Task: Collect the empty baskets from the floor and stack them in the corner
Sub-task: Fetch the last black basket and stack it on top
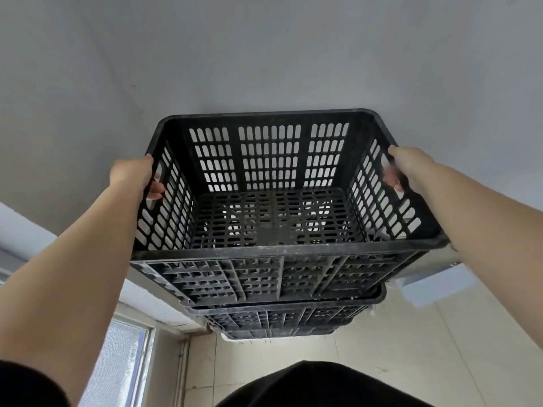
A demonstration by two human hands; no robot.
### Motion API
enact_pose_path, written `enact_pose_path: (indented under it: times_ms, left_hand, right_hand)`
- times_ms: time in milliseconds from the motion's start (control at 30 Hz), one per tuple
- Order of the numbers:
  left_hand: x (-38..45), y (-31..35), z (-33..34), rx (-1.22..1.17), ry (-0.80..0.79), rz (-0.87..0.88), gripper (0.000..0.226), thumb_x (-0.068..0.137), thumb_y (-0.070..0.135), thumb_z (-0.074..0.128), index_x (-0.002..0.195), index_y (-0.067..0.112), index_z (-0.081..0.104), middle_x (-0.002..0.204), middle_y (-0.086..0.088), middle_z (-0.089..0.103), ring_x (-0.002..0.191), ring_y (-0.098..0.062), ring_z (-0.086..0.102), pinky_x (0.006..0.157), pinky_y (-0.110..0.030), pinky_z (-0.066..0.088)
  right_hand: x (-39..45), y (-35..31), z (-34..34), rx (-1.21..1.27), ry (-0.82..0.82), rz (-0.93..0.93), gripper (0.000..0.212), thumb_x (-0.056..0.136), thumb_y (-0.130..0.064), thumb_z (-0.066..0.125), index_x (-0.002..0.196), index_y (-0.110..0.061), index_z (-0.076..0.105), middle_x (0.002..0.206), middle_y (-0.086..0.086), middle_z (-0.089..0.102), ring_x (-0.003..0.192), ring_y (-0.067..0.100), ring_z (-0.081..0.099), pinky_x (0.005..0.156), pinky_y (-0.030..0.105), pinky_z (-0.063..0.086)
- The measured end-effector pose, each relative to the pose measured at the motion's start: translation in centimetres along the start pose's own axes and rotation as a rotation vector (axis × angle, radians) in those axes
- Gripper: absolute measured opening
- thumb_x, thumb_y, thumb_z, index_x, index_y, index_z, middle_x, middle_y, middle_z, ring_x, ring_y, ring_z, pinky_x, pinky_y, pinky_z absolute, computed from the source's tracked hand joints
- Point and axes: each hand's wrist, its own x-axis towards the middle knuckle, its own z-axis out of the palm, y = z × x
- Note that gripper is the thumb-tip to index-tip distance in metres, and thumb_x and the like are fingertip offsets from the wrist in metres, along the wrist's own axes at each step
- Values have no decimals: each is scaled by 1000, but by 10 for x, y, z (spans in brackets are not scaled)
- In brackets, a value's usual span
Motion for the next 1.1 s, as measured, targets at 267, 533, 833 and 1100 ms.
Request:
enact_pose_path:
  times_ms: [267, 533, 833, 1100]
  left_hand:
    - [-13, -1, -5, 43, -66, 7, 43, 101, 36, 44, 76, 1, 51, 33, -8, 53, 24, -12, 51, 29, -22, 46]
    - [-21, -4, -6, 54, -29, 65, 39, 100, 33, 45, 79, 0, 51, 54, -17, 59, 23, -12, 49, 29, -16, 39]
    - [-26, -2, -5, 43, -22, 73, 37, 100, 27, 47, 77, -2, 48, 31, -8, 52, 23, -13, 50, 29, -17, 41]
    - [-27, -8, -7, 12, -13, 38, 30, 98, 26, 50, 105, -2, 48, 31, -10, 51, 23, -15, 51, 30, -23, 45]
  right_hand:
    - [-16, 7, -17, -7, -92, -33, 37, 105, -31, 31, 80, -8, 46, 68, 10, 47, 47, 18, 47, 34, 20, 40]
    - [-36, 8, -28, -1, -75, -70, 41, 105, -28, 30, 74, -5, 43, 83, 12, 50, 62, 20, 42, 51, 25, 34]
    - [-19, 12, -33, -25, -100, -14, 47, 103, -33, 28, 74, -1, 48, 65, 16, 51, 22, 12, 43, 29, 11, 33]
    - [-19, 10, -25, -15, -128, -19, 49, 103, -37, 26, 72, -4, 44, 69, 11, 45, 49, 17, 43, 32, 16, 36]
